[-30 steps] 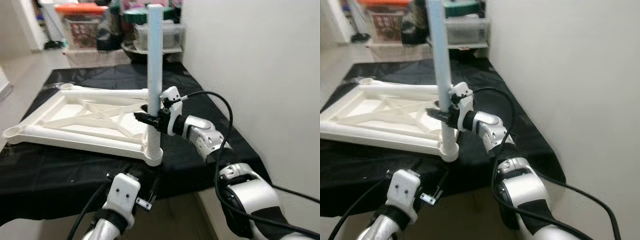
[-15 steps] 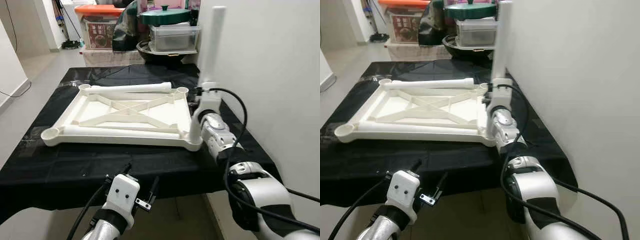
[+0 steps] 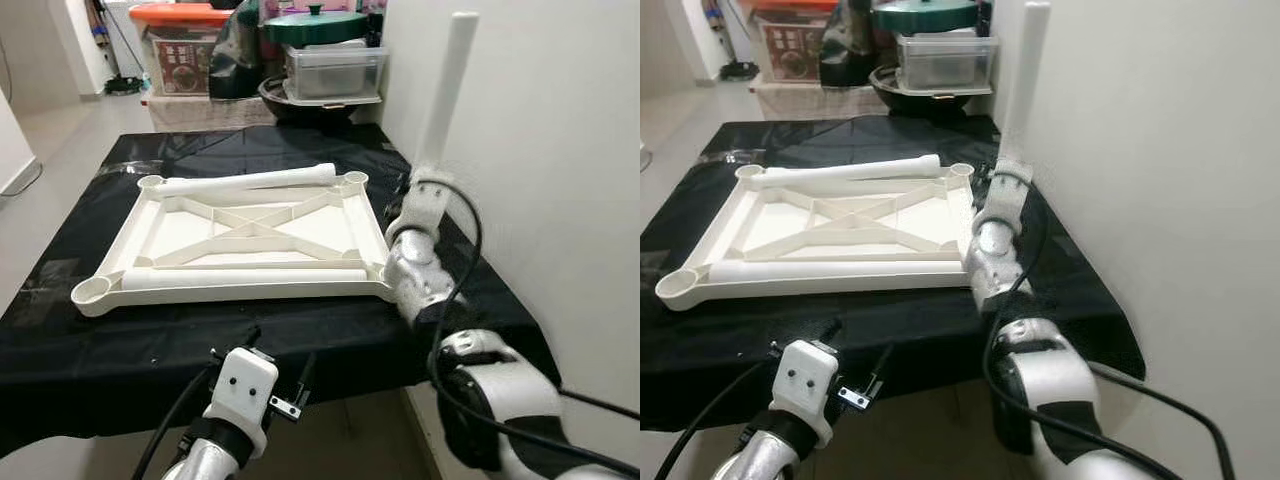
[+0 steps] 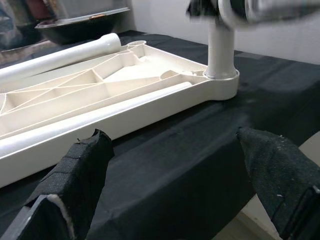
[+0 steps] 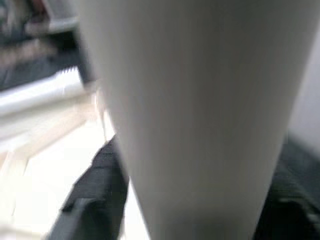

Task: Building children table

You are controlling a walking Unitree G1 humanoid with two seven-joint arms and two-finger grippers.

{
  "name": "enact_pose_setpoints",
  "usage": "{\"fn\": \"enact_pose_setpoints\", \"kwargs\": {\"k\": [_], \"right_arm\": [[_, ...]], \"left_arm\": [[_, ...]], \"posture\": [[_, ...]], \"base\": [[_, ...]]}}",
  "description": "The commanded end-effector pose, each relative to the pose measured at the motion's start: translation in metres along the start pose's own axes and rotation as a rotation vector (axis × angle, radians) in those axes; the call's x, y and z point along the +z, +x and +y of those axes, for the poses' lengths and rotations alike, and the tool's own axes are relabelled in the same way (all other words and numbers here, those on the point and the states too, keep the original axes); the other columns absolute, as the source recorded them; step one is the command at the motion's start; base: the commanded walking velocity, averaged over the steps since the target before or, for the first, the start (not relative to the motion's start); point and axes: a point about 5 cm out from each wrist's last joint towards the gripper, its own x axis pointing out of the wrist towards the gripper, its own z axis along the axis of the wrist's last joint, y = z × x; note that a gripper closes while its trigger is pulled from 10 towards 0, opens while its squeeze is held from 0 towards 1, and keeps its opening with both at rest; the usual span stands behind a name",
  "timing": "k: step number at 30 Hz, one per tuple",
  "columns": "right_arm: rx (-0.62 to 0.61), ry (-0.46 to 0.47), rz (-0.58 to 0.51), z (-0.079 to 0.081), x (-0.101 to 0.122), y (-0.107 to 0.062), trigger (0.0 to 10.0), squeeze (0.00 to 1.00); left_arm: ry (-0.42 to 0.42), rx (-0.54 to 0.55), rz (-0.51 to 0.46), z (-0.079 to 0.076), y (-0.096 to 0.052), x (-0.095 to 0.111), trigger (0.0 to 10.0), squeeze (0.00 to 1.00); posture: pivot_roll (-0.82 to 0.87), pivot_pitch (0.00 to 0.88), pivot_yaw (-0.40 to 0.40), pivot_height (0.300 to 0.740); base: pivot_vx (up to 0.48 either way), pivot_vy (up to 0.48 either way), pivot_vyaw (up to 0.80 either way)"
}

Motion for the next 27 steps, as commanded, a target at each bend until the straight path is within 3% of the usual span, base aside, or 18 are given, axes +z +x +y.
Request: {"fn": "enact_pose_setpoints", "kwargs": {"k": [1,7,8,9,10,16,20,27], "right_arm": [[0.016,0.012,-0.022,0.002,0.004,0.0,10.0,1.0],[0.082,0.014,-0.082,0.007,0.006,-0.004,10.0,1.0],[0.108,-0.008,-0.101,0.007,0.006,-0.005,10.0,0.51],[0.108,-0.008,-0.101,0.007,0.006,-0.005,10.0,0.51],[0.131,-0.022,-0.116,0.005,0.005,-0.006,10.0,0.0],[0.21,-0.074,-0.148,-0.006,-0.005,-0.013,10.0,0.0],[0.33,-0.086,-0.139,-0.016,-0.028,-0.029,10.0,0.0],[0.412,-0.091,-0.134,-0.017,-0.041,-0.042,10.0,0.0]], "left_arm": [[-0.002,-0.002,0.017,0.0,-0.001,-0.003,10.0,0.0],[0.002,-0.005,0.02,0.0,-0.001,-0.003,10.0,0.0],[0.001,-0.006,0.02,-0.001,-0.001,-0.003,10.0,0.0],[0.001,-0.006,0.02,-0.001,-0.001,-0.003,10.0,0.0],[0.001,-0.007,0.021,-0.001,-0.001,-0.003,10.0,0.0],[0.001,0.002,0.021,0.0,0.0,-0.004,10.0,0.0],[-0.001,0.019,0.024,0.002,0.001,-0.005,10.0,0.0],[0.007,0.047,0.04,0.007,0.001,-0.007,10.0,0.0]], "posture": [[0.04,0.031,-0.051,0.74],[0.04,0.025,-0.051,0.74],[0.04,0.025,-0.051,0.74],[0.04,0.025,-0.051,0.74],[0.04,0.025,-0.051,0.74],[0.03,0.018,-0.051,0.74],[0.02,0.005,-0.045,0.74],[0.02,0.0,-0.042,0.74]], "base": [[0.0,0.0,0.0],[0.0,0.0,0.0],[0.0,0.0,0.0],[0.0,0.0,0.0],[0.0,0.0,0.0],[0.0,0.0,0.0],[0.0,0.0,0.0],[0.0,0.0,0.0]]}}
